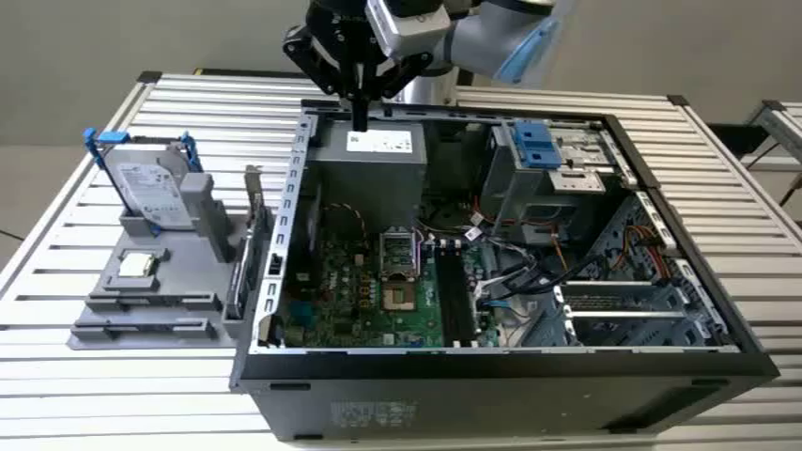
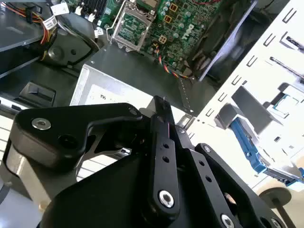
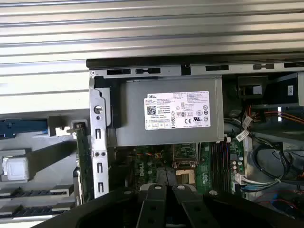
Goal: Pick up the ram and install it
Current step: 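Reach for the ram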
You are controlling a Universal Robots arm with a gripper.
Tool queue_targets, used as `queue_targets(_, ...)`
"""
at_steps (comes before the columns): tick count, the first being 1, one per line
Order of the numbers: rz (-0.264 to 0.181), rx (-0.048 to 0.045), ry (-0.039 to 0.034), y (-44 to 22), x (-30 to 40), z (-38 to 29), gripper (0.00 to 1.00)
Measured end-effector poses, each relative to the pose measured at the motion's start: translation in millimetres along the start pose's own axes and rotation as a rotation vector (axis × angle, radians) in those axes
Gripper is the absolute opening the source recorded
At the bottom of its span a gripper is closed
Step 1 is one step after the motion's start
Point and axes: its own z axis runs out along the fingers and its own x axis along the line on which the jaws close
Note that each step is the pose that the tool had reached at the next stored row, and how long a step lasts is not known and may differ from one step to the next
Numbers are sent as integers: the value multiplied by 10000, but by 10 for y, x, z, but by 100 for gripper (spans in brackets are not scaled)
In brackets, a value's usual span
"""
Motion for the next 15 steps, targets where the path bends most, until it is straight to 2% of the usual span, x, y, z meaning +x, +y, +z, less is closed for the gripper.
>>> queue_targets(15,0,1,0,-3,45,-1,0)
